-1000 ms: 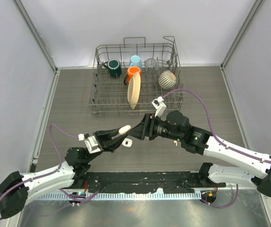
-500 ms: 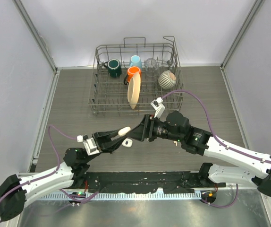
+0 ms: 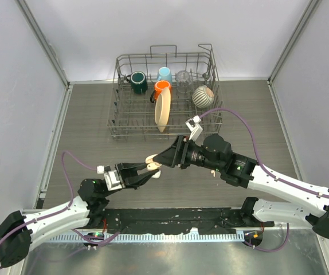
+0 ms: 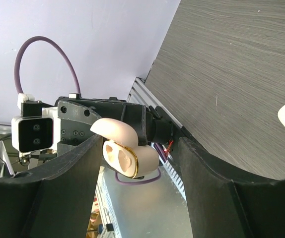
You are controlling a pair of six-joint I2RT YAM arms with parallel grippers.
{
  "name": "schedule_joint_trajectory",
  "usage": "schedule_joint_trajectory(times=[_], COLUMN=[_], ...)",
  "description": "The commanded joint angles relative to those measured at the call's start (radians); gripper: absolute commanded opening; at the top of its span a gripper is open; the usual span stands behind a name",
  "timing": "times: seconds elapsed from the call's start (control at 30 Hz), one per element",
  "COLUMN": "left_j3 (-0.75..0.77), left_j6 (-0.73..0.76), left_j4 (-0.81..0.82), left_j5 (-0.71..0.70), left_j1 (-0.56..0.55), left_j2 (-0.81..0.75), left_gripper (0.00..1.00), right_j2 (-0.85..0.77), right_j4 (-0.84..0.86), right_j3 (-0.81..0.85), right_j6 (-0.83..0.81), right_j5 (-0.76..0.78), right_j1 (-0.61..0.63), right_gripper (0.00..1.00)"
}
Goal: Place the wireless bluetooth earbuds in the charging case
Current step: Open the charging case, then pick up the earbud from the center of the board.
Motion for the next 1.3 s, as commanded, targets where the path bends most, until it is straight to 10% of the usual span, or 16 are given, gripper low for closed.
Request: schedule_joint_trajectory(times=[0.0, 0.63, 1.27], left_j3=[0.032, 0.009, -0.021], left_j6=[0.019, 0.031, 0.095], left_j4=[0.027, 0.041, 0.016], left_j5=[0.028, -0.141, -0.116], left_j1=[-0.010, -0.008, -0.008], left_j2=[-0.005, -0.014, -0.069], left_gripper=[0.00, 0.00, 0.00], right_j2=[-0.015, -0.113, -0.332], right_j4=[0.076, 0.015, -0.655], right_j3=[0.013, 0.010, -0.001], right_j6=[0.013, -0.034, 0.044], right_j5=[0.042, -0.035, 0.753], right_j1=[-0.012, -0.025, -0.043], right_gripper=[0.68, 0.68, 0.86])
